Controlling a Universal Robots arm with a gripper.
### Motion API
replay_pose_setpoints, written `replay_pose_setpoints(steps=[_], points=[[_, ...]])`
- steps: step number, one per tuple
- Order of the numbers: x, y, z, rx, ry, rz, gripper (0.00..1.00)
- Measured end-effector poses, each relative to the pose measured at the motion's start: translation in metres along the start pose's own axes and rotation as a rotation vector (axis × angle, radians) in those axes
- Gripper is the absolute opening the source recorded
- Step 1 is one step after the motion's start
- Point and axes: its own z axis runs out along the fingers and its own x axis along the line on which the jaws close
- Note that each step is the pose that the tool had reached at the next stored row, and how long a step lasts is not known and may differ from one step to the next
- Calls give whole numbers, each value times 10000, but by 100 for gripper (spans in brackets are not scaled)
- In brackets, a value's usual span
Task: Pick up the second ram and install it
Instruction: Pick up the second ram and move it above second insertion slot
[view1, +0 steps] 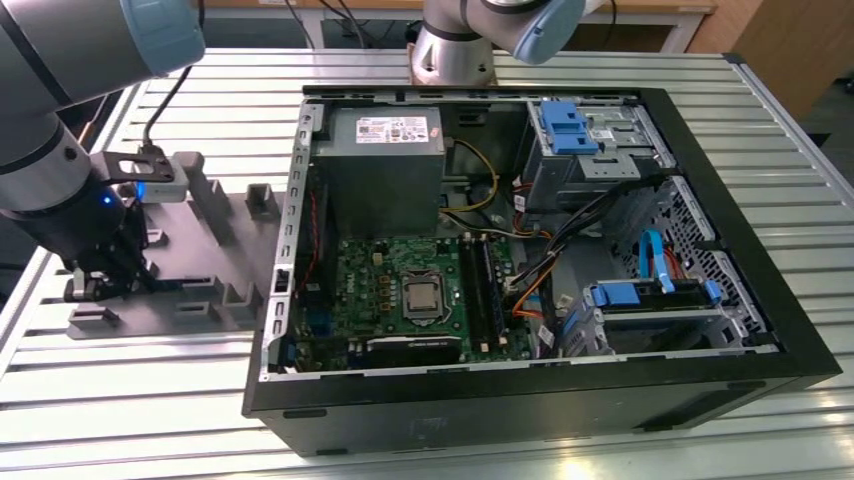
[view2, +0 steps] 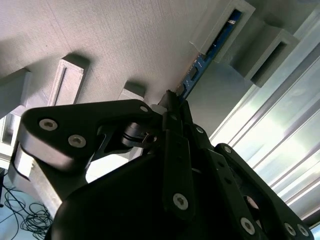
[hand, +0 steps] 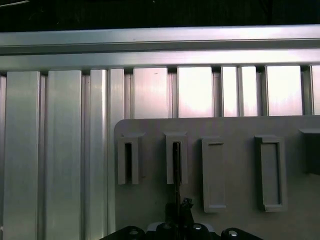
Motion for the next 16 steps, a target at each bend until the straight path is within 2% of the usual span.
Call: replay_pose_setpoints(steps=[7,16], points=[[0,0,-52,1,-1,0,14],[0,2,-206,0,-1,0,14]])
